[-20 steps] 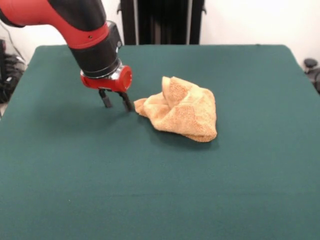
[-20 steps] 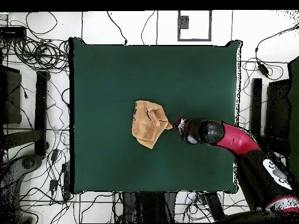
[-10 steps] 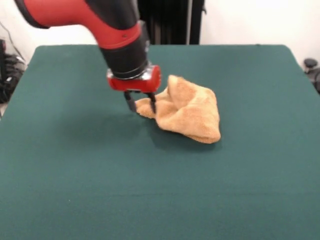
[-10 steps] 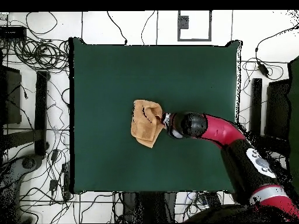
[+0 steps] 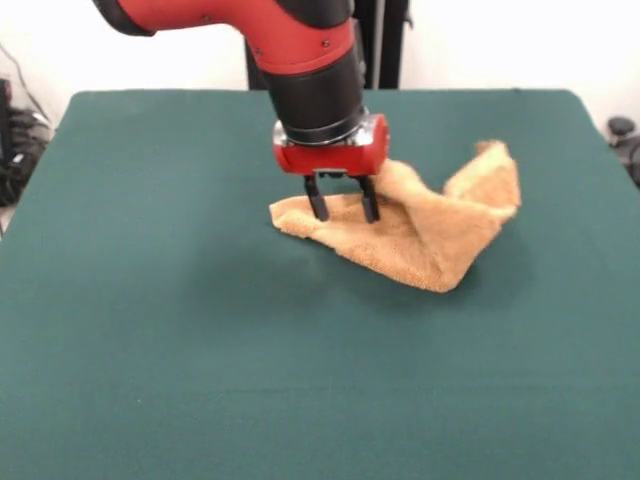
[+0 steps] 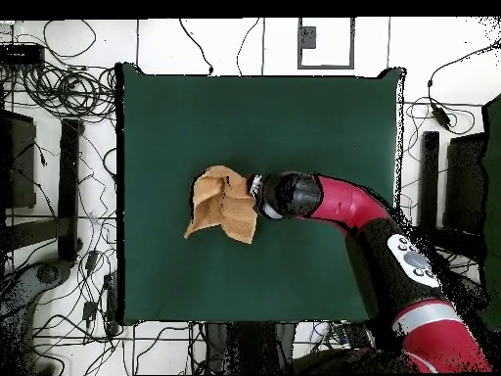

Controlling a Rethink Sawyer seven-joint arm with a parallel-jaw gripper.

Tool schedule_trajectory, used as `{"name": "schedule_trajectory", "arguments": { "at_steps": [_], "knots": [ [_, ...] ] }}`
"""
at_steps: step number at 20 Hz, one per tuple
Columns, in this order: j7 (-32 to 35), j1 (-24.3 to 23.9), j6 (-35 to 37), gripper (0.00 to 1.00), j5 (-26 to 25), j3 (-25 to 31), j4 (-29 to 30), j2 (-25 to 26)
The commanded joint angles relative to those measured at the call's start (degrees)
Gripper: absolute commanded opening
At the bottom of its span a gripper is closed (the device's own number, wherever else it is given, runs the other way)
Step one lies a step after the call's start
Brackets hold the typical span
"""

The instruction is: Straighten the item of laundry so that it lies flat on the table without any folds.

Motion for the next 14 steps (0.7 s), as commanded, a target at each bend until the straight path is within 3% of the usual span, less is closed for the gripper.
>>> {"name": "schedule_trajectory", "arguments": {
  "at_steps": [1, 14],
  "knots": [
    [10.29, 2.28, -1.62, 1.00, 4.26, -0.97, -2.18, 2.71],
    [6.77, 0.78, -4.65, 1.00, 3.12, -0.81, -4.04, 6.71]
  ]
}}
